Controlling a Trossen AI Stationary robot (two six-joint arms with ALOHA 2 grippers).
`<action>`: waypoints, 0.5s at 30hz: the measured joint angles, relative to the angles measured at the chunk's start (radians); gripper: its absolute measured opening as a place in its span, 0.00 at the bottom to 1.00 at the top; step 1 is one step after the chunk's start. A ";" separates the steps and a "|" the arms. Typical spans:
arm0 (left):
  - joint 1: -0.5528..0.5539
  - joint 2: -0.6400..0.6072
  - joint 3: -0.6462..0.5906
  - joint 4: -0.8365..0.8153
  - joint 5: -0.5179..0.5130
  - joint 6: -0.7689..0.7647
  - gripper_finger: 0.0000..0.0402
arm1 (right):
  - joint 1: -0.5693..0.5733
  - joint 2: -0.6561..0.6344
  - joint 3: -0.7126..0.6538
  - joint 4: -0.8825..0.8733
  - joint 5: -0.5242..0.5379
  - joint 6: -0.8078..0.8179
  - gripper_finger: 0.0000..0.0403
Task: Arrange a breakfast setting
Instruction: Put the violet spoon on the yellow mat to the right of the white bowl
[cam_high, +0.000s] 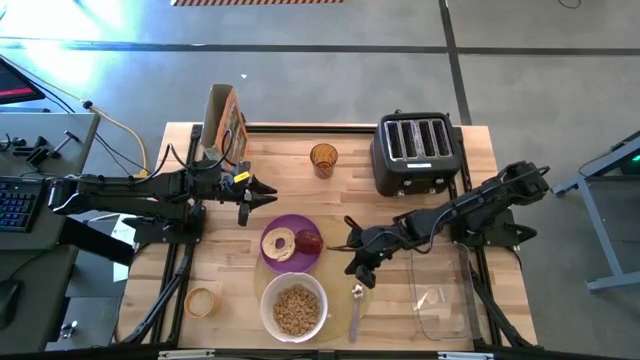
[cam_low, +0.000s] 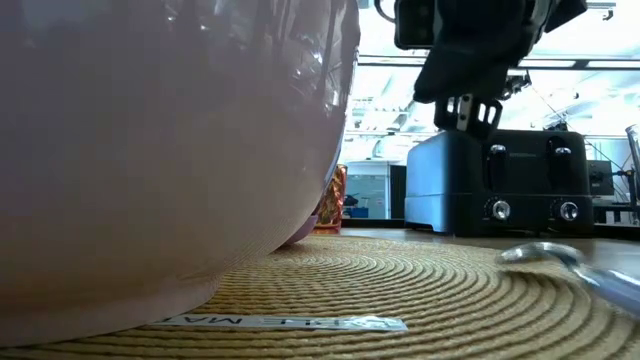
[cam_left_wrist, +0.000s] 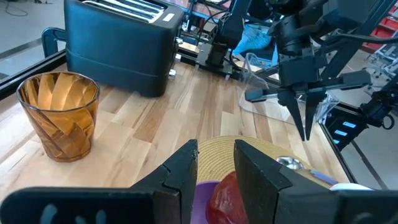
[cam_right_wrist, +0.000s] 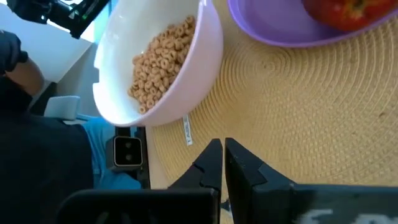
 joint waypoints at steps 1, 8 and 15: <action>0.000 0.000 0.000 0.000 0.000 0.000 0.24 | -0.001 0.000 0.000 -0.005 -0.003 0.001 0.00; 0.000 0.000 0.000 0.000 0.000 0.000 0.24 | 0.024 0.000 0.000 -0.023 0.007 0.076 0.00; 0.000 0.000 0.000 0.000 0.000 -0.001 0.24 | 0.107 0.000 0.000 -0.074 0.088 0.372 0.00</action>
